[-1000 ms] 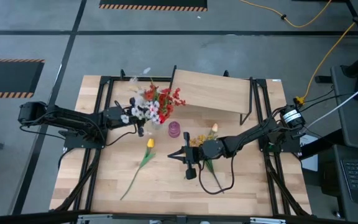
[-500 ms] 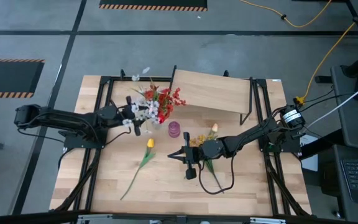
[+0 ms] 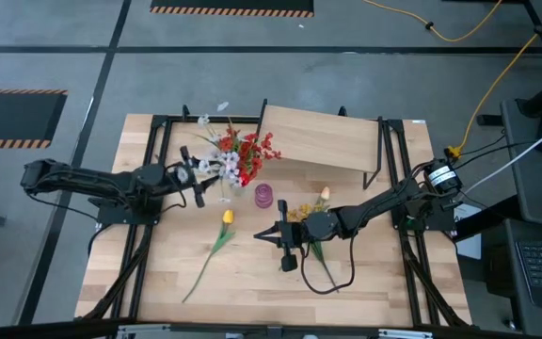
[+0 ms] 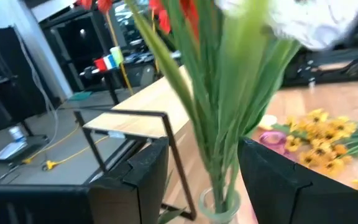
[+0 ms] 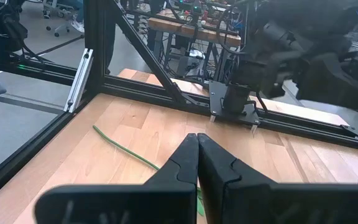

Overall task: Pick and place flowers into a vace then onto a shelf
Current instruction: Put the white flowers into the transparent vase, then put the yellow flowers into the violet vase

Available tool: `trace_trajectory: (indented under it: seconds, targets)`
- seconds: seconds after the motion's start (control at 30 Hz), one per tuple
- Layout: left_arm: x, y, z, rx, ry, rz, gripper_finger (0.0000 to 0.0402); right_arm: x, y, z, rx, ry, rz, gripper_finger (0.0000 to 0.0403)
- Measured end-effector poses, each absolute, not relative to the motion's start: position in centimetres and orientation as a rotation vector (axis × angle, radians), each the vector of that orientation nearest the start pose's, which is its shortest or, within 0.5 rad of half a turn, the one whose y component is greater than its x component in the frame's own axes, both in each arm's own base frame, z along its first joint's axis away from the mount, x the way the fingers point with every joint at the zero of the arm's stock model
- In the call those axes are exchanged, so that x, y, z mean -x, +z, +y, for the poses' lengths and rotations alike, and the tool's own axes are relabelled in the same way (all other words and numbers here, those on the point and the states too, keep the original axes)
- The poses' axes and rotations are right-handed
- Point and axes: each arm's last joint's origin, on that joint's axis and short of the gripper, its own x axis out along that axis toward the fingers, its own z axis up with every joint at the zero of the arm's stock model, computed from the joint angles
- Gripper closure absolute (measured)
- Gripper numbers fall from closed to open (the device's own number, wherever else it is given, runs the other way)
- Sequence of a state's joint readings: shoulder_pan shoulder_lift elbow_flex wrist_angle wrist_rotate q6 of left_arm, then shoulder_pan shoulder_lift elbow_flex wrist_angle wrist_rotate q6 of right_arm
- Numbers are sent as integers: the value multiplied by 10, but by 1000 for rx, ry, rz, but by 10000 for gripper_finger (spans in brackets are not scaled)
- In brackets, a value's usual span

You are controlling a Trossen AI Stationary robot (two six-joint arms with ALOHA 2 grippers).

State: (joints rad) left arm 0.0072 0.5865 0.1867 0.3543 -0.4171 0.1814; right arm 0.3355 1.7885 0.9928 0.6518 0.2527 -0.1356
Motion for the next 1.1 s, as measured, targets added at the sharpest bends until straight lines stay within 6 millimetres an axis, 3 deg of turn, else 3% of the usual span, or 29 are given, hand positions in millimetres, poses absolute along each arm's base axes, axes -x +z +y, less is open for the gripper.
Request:
trace_trajectory:
  seconds: [0.2, 0.47, 0.63, 0.9, 1.1]
  targets:
    - [-138, 211, 3, -206, 355, 42, 219, -367, 215, 120, 177, 92, 131, 397]
    - [-134, 201, -11, -168, 287, 123, 244, -366, 217, 119, 159, 56, 126, 397]
    - [-132, 200, -25, -151, 183, 121, 285, -365, 222, 119, 145, 55, 120, 397]
    - [-135, 189, -48, -71, 92, 195, 391, -358, 225, 120, 171, 67, 186, 397]
    - [-144, 175, -61, -21, 146, 287, 399, -356, 218, 118, 134, 39, 262, 397]
